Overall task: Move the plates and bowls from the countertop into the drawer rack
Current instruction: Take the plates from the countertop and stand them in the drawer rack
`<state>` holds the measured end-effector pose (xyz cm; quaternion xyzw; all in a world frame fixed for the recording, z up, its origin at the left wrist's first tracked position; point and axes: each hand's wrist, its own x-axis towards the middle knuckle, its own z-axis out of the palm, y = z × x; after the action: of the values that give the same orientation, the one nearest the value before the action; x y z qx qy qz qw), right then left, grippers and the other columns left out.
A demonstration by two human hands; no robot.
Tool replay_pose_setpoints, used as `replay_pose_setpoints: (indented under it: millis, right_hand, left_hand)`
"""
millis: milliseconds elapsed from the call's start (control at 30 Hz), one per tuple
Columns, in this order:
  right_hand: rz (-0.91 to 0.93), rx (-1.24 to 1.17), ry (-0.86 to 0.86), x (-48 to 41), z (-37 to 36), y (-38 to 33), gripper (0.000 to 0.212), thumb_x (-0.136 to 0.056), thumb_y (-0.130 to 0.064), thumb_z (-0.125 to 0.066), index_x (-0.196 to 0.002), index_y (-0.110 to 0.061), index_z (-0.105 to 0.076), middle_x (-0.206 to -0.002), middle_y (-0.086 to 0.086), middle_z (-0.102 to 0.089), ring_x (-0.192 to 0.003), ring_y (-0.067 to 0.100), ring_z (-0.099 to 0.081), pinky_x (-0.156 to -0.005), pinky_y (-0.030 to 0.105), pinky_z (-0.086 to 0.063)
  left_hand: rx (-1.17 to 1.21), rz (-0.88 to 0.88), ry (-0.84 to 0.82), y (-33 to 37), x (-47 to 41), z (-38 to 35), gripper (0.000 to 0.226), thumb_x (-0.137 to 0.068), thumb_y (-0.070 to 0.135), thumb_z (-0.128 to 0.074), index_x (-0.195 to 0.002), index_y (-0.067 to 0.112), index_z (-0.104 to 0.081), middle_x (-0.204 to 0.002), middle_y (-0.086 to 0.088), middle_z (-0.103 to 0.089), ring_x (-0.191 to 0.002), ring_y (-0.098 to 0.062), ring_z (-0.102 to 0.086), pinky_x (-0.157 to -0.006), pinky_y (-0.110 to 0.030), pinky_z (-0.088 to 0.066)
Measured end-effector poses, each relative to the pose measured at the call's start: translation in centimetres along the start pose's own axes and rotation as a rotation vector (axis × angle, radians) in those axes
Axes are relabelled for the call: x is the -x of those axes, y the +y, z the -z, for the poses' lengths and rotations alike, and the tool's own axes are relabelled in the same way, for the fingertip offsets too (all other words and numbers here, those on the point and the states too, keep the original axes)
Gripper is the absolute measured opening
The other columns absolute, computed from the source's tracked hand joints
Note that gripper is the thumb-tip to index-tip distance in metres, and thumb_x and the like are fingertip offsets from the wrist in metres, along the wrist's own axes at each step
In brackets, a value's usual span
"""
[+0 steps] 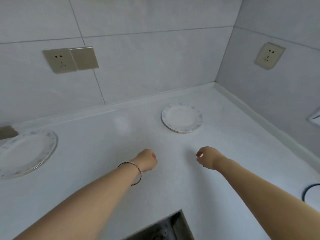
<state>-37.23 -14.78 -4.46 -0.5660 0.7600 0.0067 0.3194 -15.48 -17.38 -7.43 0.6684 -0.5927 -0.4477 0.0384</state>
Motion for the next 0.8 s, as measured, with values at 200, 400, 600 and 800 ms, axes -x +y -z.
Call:
replay_pose_setpoints:
  millis: [200, 400, 600, 800]
  right_hand:
    - [-0.163, -0.201, 0.007, -12.3, 2.7, -0.4, 0.037, -0.091, -0.018, -0.048, -0.127, -0.01, -0.055, -0.127, 0.013, -0.06, -0.115, 0.028, -0.06, -0.097, 0.031, -0.046]
    - [-0.379, -0.546, 0.143, -22.5, 3.4, 0.1, 0.055, -0.09, -0.03, -0.054, -0.134, 0.001, -0.042, -0.118, 0.022, -0.063, -0.111, 0.037, -0.06, -0.098, 0.046, -0.047]
    - [-0.518, -0.895, 0.218, -28.2, 2.6, 1.0, 0.026, -0.086, 0.0, -0.053, -0.108, 0.013, -0.059, -0.09, 0.022, -0.059, -0.096, 0.045, -0.063, -0.093, 0.056, -0.049]
    - [-0.475, -1.071, 0.247, -26.6, 1.0, 0.9, 0.03, -0.09, 0.004, -0.051, -0.119, 0.012, -0.054, -0.099, 0.018, -0.057, -0.092, 0.031, -0.057, -0.09, 0.045, -0.051]
  left_hand:
    - [0.242, 0.108, -0.059, 5.5, -13.0, 3.0, 0.044, -0.088, 0.007, -0.048, -0.132, 0.011, -0.04, -0.109, -0.009, -0.056, -0.096, -0.024, -0.06, -0.061, -0.03, -0.05]
    - [0.444, 0.202, -0.041, 9.7, -23.7, 4.6, 0.056, -0.082, 0.002, -0.062, -0.13, 0.011, -0.035, -0.115, -0.008, -0.053, -0.097, -0.024, -0.054, -0.074, -0.039, -0.055]
    - [0.353, 0.113, 0.015, 9.7, -30.3, 4.1, 0.045, -0.073, -0.012, -0.063, -0.114, 0.004, -0.051, -0.11, -0.014, -0.059, -0.102, -0.032, -0.061, -0.087, -0.047, -0.055]
    - [0.426, 0.133, 0.019, 8.8, -30.1, 3.6, 0.04, -0.074, -0.02, -0.056, -0.103, 0.008, -0.052, -0.11, -0.02, -0.059, -0.098, -0.034, -0.059, -0.083, -0.047, -0.055]
